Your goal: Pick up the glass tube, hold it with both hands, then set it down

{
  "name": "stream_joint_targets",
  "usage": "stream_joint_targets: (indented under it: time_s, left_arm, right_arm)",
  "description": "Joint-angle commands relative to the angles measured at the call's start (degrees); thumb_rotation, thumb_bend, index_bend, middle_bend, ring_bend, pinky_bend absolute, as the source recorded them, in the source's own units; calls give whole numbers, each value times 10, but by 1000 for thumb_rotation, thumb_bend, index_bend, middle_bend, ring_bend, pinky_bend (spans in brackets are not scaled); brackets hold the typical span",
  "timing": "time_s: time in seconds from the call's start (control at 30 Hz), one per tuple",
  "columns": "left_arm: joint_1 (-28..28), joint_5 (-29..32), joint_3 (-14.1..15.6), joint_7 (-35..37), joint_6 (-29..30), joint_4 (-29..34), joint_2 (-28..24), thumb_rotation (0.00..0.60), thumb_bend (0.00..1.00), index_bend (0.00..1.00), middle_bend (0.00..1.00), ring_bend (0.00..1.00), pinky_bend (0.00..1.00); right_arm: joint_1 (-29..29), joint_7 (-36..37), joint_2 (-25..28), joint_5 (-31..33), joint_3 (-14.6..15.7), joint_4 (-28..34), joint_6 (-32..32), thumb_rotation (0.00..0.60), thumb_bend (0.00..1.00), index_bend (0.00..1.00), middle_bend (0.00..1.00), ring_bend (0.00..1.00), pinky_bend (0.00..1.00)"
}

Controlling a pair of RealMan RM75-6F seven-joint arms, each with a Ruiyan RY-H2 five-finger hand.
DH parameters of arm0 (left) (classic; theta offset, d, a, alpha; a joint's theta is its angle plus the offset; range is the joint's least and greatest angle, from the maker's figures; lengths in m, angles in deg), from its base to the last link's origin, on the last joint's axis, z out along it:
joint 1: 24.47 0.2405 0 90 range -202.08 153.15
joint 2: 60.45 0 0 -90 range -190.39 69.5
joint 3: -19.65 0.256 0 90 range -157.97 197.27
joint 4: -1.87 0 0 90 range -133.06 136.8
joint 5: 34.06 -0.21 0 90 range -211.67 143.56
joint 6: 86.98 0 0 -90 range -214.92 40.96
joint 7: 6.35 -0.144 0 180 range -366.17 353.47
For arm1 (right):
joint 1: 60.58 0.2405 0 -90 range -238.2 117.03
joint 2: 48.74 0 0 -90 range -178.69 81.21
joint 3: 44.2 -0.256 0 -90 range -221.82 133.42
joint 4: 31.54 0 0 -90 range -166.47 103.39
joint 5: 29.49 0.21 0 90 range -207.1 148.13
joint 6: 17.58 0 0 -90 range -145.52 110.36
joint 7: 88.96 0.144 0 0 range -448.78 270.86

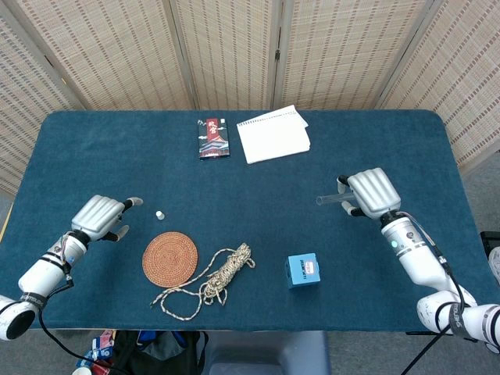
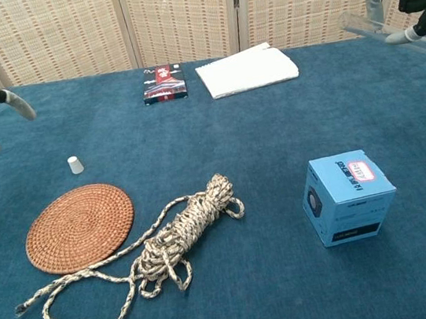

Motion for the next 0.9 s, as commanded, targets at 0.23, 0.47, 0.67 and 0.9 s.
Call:
stream_joint_targets:
  time_s: [0.23, 0.47, 0.67, 0.9]
  left_arm:
    - [-57, 74, 17, -38, -68, -12, 39, 600, 449, 127, 956, 977, 978]
    - [-88, 125, 33, -75, -90, -27, 67, 600, 452, 125, 958, 978, 979]
    - [-117, 172, 52, -105, -106, -39, 87, 600, 452, 122, 958, 978, 979]
    - [-146, 232, 84, -150, -110, -51, 96, 600, 452, 115, 958, 978, 979]
  right_arm:
    - [-10, -2, -7, -3, 4, 3, 4, 600, 608, 846, 1000, 1000, 1000]
    - [-15, -3, -9, -4, 4, 4, 5, 600, 607, 847, 1000, 1000, 1000]
    - [-21, -2, -11, -6, 5, 1, 7, 600, 607, 846, 1000, 1000, 1000]
    - [-27, 0, -11, -8, 3, -2, 7, 600, 607, 846, 1000, 1000, 1000]
